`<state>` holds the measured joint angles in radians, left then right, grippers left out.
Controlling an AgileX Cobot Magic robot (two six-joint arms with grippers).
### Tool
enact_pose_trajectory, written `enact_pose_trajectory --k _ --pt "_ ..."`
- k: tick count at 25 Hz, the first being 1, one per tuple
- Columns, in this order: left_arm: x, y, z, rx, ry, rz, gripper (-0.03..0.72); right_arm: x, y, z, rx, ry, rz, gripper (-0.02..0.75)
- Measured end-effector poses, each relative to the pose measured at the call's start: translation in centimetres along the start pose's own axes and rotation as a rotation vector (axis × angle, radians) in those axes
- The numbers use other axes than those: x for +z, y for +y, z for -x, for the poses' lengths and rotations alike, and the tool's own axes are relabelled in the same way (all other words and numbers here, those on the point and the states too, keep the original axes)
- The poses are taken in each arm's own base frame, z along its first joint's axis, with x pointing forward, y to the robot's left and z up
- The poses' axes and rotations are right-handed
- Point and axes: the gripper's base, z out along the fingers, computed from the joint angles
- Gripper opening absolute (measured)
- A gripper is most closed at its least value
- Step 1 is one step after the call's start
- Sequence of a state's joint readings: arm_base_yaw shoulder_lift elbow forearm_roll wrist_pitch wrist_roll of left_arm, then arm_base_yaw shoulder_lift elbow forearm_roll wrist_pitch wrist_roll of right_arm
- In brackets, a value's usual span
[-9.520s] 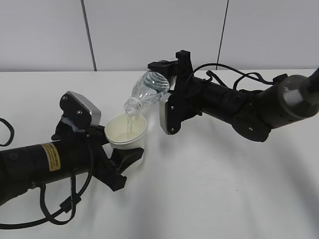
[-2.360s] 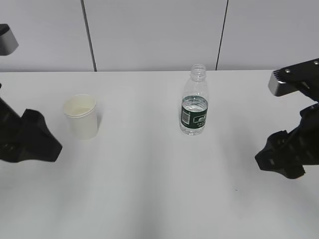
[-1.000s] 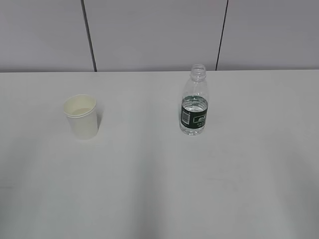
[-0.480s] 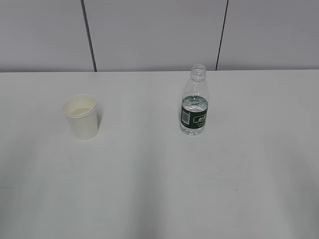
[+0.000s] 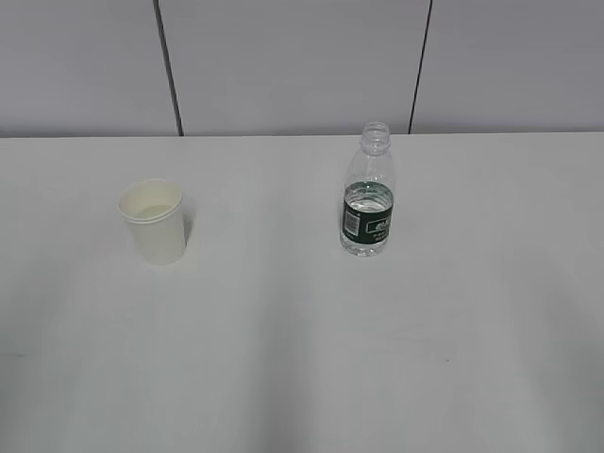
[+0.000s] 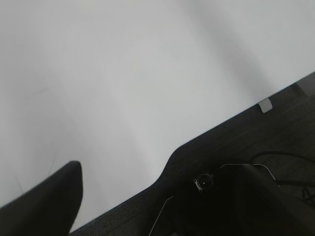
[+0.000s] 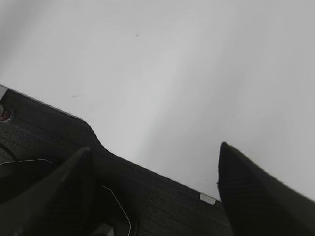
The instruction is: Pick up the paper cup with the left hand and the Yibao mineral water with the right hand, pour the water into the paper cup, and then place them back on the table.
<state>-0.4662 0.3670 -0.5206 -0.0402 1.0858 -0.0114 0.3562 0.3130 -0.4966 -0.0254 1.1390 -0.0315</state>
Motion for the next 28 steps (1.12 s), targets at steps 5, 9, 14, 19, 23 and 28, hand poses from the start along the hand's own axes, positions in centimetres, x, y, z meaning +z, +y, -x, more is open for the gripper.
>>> enact_pose_trajectory --k 5,9,14,19,23,28 --pt "-0.7 0.5 -0.4 -0.095 -0.061 0.081 0.545 -0.5 -0.3 -0.4 0.081 -0.035 -0.071 0.573" --pt "-1.8 0.7 -1.2 -0.192 -0.145 0.186 0.512 -1.3 -0.6 -1.1 0.214 -0.091 -0.204 0.573" --pt "-3.1 0.3 -2.4 -0.257 -0.266 0.285 0.498 -2.6 -0.1 -2.3 0.306 -0.202 -0.329 0.573" --pt "-3.9 -0.3 -3.4 -0.266 -0.347 0.322 0.496 -3.4 0.5 -3.3 0.3 -0.297 -0.357 0.573" --pt "-4.3 -0.6 -3.9 -0.26 -0.382 0.326 0.496 -3.4 0.5 -3.4 0.3 -0.3 -0.358 0.573" --pt "-4.3 -0.6 -4.0 -0.26 -0.381 0.326 0.496 -3.4 0.5 -3.4 0.3 -0.299 -0.358 0.573"
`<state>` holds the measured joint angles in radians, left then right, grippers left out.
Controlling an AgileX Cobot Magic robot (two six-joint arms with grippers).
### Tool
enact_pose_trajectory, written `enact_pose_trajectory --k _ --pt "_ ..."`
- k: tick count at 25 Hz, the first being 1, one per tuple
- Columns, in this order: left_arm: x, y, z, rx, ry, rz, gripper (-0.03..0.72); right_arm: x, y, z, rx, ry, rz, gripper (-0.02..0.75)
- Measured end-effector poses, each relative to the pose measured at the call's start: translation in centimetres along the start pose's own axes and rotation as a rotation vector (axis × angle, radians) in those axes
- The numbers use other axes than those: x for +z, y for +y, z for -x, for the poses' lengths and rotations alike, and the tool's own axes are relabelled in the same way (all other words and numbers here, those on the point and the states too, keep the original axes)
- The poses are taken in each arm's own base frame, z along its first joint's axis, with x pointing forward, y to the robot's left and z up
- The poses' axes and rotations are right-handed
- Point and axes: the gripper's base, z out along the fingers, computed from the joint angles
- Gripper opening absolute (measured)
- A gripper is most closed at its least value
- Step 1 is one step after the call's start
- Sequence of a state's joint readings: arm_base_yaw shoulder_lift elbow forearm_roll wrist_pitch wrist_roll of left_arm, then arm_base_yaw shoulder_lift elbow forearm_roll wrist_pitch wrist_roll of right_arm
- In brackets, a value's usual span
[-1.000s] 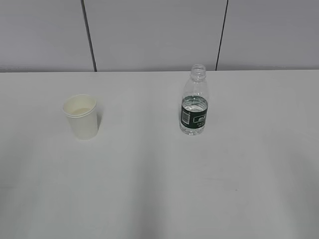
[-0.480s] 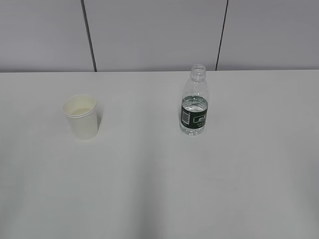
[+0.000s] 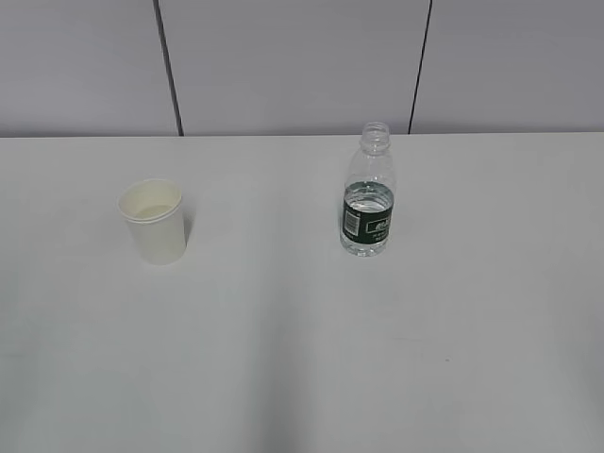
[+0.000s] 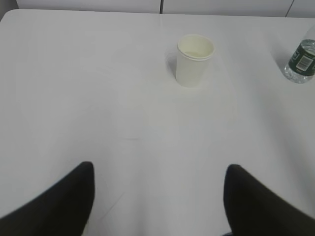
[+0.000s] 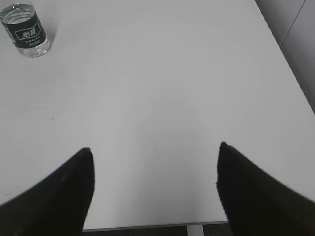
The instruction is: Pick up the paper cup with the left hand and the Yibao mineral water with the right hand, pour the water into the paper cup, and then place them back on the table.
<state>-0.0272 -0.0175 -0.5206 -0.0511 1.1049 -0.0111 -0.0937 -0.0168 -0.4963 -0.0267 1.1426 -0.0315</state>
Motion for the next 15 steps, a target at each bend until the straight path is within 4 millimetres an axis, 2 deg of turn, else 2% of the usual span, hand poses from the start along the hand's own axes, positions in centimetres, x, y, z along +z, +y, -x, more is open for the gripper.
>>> enact_pose_trajectory --k 15 --pt "0.0 0.0 0.0 0.002 0.0 0.0 0.496 0.0 0.0 0.0 0.0 0.0 0.0 0.573"
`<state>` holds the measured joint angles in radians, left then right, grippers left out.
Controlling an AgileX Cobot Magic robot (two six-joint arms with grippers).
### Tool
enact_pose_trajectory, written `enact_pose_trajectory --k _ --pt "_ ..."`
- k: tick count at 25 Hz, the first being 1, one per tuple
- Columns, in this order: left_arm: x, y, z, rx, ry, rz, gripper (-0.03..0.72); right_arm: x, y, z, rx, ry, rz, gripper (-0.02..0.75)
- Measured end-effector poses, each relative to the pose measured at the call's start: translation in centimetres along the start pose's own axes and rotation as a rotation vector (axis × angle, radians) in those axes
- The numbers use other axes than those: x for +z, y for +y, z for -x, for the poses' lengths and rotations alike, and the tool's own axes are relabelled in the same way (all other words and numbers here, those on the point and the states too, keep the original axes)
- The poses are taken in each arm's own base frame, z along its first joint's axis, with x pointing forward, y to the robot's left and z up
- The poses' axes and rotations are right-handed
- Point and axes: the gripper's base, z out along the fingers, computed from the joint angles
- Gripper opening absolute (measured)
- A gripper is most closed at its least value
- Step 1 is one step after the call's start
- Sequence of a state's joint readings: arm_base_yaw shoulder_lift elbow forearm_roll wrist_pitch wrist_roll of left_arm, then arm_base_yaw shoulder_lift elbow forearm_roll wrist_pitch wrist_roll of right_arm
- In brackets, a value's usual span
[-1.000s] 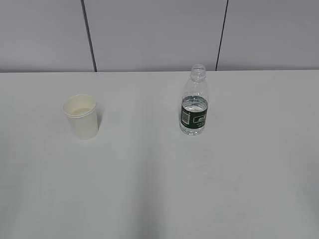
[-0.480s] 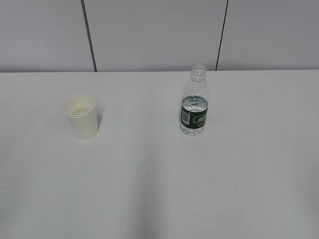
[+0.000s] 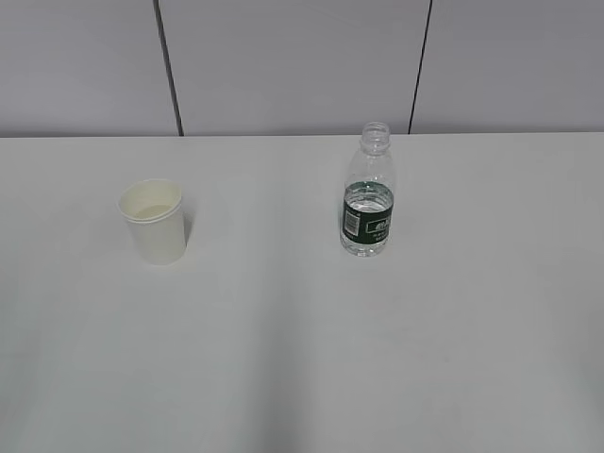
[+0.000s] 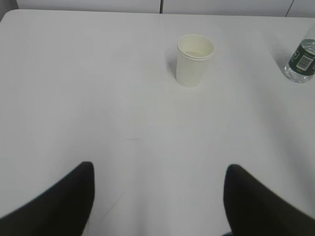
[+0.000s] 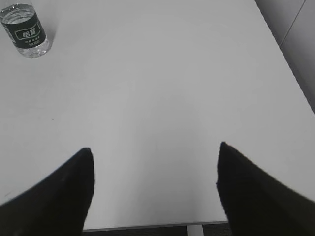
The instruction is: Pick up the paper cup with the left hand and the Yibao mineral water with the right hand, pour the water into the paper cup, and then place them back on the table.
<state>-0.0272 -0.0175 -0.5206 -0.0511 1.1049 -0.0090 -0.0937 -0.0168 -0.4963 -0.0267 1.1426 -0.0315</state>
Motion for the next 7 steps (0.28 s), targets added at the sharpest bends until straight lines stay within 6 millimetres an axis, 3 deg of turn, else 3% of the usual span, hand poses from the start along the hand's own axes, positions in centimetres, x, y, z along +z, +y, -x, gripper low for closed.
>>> enact_pose_trajectory --k 7 --pt "0.0 0.0 0.0 0.0 0.0 0.0 0.496 0.0 0.0 0.0 0.0 0.0 0.0 0.573"
